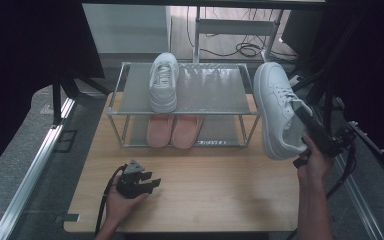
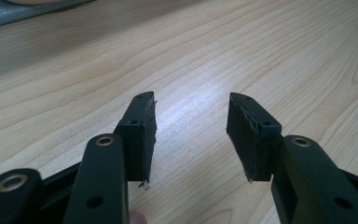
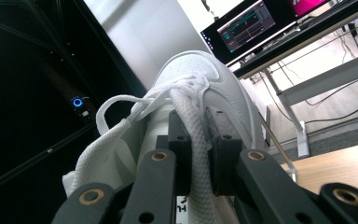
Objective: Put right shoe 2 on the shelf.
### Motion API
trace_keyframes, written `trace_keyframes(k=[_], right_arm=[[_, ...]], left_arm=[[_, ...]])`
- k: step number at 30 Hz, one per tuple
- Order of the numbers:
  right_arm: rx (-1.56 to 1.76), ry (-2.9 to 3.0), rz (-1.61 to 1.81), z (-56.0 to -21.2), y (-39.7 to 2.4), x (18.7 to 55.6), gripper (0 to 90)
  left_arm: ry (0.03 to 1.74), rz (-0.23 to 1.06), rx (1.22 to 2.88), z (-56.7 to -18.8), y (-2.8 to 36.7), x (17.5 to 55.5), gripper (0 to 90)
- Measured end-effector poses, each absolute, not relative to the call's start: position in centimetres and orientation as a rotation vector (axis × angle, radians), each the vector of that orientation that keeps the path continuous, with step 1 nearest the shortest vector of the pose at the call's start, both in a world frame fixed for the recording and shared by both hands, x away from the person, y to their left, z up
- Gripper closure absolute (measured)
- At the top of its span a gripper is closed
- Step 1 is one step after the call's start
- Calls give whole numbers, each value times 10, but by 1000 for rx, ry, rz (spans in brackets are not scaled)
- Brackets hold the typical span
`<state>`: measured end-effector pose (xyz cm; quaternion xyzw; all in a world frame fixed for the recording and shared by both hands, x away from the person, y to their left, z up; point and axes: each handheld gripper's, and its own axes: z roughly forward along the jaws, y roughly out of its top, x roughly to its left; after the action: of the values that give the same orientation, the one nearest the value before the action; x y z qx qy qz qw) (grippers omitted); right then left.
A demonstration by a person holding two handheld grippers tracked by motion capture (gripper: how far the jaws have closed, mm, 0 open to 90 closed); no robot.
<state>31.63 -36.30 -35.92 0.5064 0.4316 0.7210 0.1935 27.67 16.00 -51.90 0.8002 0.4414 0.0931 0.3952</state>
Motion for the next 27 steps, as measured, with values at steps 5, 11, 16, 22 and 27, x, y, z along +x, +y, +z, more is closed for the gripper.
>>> trace_keyframes(k=[5,11,16,22,27], right_arm=[[1426,1219,2031,-354,-354,324,811],[1423,1229,2051,-347,-339,335,811],[1414,1247,2064,-342,-325,342,811],[1401,1277,2070,-331,-307,350,811],[1402,1283,2071,-324,-294,360,811]], left_arm=[[1121,232,2023,-519,160,276,533],[1119,233,2023,-519,160,276,533],[1116,231,2018,-518,160,276,533],[1108,225,2014,-518,159,276,507],[1107,224,2007,-518,160,276,480]])
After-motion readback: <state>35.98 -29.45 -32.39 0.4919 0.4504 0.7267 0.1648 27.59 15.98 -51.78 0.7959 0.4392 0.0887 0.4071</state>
